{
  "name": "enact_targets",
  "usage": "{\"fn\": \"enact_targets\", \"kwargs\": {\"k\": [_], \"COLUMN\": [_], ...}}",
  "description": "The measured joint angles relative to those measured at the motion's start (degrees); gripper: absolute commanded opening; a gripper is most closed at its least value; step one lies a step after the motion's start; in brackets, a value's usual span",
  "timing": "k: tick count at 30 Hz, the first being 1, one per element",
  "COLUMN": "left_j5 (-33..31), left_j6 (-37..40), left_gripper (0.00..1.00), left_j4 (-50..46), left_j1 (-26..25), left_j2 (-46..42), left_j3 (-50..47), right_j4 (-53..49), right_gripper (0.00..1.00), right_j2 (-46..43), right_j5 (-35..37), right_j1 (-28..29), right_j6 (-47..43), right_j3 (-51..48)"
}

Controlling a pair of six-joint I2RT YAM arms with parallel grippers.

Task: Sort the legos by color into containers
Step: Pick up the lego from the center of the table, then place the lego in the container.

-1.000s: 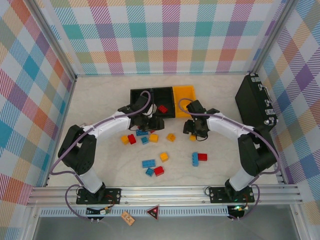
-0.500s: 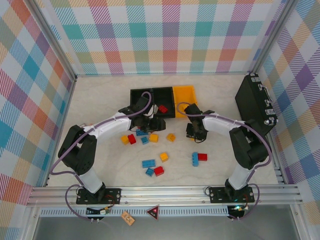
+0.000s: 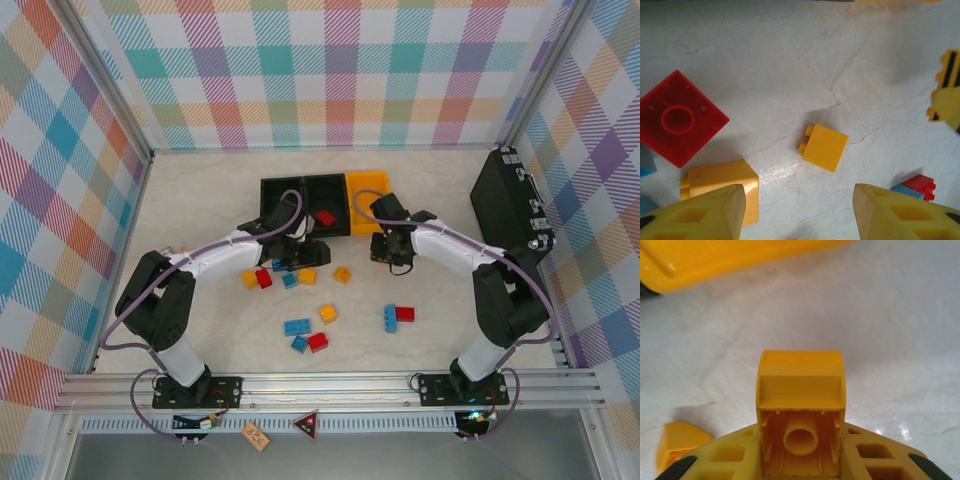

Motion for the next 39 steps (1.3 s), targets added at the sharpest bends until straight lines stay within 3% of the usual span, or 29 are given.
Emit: {"fn": "enact_targets", "kwargs": {"k": [25, 39], "left_j5": [-1.7, -1.8], "left_j6": [-3.0, -3.2], "left_gripper": [0.59, 0.59], "left_j4": [3.6, 3.7], "left_j1": [0.0, 0.0], "left_j2": [-7.4, -7.4], "left_j3": [-3.9, -4.2], "right_j4": [-5.3, -7.9], "right_gripper": [0.33, 0.45], "right_j2": [25.2, 31.4], "right_j5": [-1.7, -1.7], "right_j1": [-5.7, -6.7], "right_j6": [-9.1, -9.9], "right_j3": [35.2, 42.7]}}
